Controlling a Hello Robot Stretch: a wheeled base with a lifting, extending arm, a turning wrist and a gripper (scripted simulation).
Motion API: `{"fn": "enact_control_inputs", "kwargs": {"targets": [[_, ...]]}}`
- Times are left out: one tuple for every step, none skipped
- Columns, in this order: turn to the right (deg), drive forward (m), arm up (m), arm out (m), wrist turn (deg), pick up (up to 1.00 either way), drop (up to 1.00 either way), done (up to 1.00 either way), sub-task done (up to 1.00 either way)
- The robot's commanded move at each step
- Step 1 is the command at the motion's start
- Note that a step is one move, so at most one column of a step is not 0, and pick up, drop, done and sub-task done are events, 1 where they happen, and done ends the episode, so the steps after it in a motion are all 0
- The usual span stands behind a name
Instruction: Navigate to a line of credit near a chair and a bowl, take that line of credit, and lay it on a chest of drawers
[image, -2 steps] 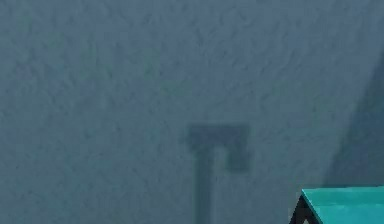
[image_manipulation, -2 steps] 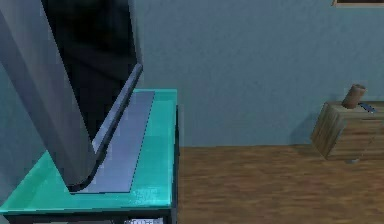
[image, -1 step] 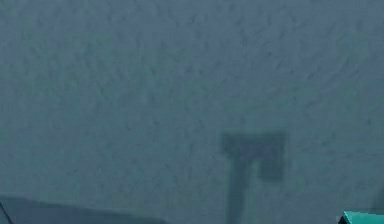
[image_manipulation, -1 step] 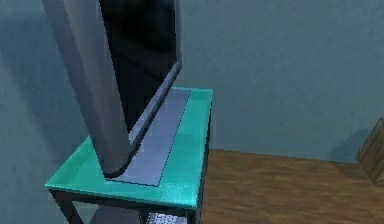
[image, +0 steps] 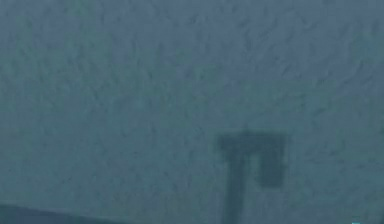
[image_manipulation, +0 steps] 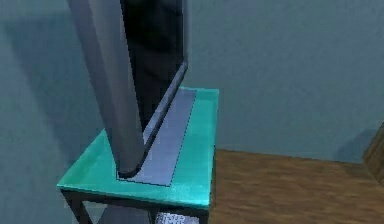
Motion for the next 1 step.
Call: {"fn": "enact_control_inputs", "kwargs": {"targets": [[-45.0,0.0,0.0,0.0,0.0,0.0,0.0,0.0,0.0]]}}
